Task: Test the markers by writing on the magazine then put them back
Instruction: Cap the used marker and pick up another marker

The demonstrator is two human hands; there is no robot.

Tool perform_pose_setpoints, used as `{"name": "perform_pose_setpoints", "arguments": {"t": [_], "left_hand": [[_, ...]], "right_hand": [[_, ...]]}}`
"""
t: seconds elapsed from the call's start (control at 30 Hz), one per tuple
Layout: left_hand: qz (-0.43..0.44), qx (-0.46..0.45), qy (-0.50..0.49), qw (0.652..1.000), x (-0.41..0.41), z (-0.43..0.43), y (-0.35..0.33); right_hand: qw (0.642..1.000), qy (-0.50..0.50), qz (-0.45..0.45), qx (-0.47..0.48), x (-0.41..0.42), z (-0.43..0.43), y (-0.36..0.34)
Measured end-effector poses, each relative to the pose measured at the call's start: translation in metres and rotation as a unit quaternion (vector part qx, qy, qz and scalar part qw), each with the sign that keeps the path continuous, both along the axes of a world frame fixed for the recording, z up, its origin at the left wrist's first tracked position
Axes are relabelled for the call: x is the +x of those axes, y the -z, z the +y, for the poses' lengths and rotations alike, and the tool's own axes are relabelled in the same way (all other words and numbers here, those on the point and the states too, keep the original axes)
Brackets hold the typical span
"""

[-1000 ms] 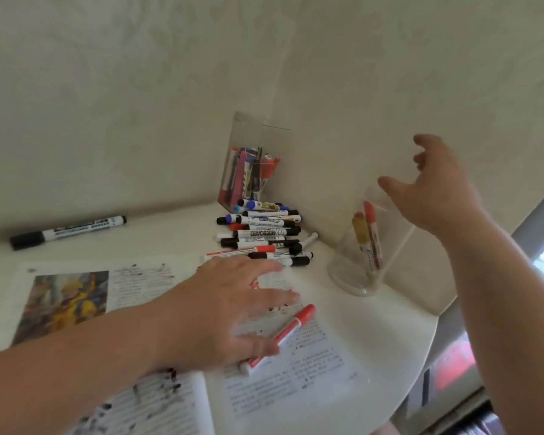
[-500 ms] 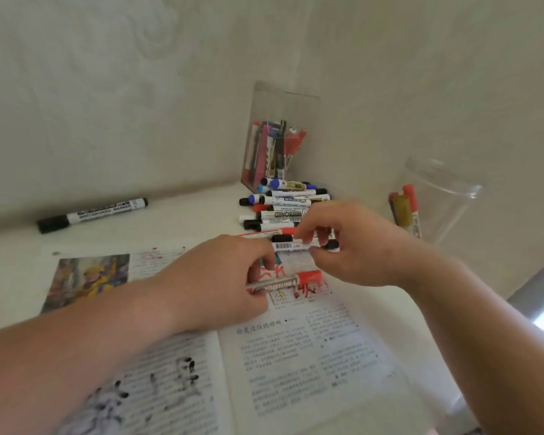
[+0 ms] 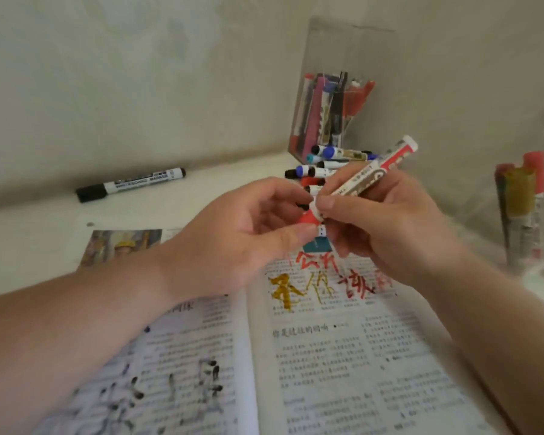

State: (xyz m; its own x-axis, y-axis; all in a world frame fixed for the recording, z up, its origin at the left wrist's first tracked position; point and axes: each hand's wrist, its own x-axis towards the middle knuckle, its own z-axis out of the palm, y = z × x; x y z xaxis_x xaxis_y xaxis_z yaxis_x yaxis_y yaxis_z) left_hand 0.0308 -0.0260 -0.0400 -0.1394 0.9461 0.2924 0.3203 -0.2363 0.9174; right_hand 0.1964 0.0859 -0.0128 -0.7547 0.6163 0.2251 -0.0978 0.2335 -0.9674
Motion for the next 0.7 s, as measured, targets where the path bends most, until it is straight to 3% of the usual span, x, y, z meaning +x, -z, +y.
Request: {"name": "perform_pose_setpoints", "arguments": {"t": [0.1,0.2,0.4,0.7], "left_hand": [[0.080,0.011,-0.014,0.997,0.002,0.000,0.004],[0.164,0.022,-0.036,0.985,0.000,0.001,0.003],[0.205,0.021,0.008,0.979,0.005,-0.003,0.001],[0.201,0.043,-0.004,0.979,0.004,-0.004,-0.006]], "right_hand": [[1.000,-0.015,0.023,-0.013,-0.001,-0.004,0.006],[0.999,-0.005,0.000,0.041,-0.004,-0.004,0.009],[0.996,0.018,0.007,0.082,-0.008,-0.009,0.012],[0.996,-0.007,0.084,0.016,-0.007,-0.017,0.009]]}}
